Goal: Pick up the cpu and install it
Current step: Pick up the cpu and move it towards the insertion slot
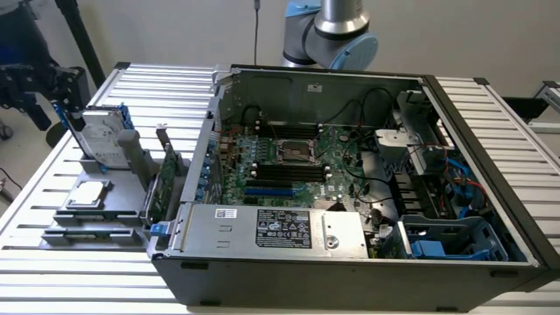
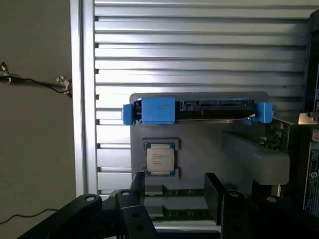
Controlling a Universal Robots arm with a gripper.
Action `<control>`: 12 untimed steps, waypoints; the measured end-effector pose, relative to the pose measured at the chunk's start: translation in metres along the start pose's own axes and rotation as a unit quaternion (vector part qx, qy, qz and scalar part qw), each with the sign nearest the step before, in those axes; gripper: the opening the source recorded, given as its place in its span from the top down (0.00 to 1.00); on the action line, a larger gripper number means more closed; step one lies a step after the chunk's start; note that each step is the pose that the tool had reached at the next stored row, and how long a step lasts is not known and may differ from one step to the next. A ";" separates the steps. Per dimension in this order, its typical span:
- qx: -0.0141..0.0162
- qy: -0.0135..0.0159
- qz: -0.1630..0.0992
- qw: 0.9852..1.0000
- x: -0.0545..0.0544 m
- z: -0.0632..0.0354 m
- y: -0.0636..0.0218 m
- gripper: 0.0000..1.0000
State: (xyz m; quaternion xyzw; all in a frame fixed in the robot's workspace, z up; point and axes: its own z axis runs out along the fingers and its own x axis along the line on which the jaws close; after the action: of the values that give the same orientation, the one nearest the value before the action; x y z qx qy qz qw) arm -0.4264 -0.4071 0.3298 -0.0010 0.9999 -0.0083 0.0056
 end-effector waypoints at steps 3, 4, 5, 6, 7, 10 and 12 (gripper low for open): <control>0.000 0.000 -0.005 1.000 0.000 0.0056 -0.0020 0.40; 0.000 0.000 -0.007 1.000 0.000 0.0074 -0.0030 0.40; 0.000 0.001 -0.010 1.000 0.000 0.0092 -0.0042 0.40; -0.001 0.002 -0.013 1.000 0.000 0.0110 -0.0053 0.40; -0.001 0.002 -0.016 1.000 0.000 0.0128 -0.0063 0.40; -0.002 0.004 -0.027 1.000 0.000 0.0184 -0.0090 0.40; -0.003 0.004 -0.035 0.999 0.000 0.0221 -0.0098 0.40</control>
State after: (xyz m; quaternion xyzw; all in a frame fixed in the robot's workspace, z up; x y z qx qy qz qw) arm -0.4265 -0.4173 0.3079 -0.0363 0.9993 -0.0054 0.0008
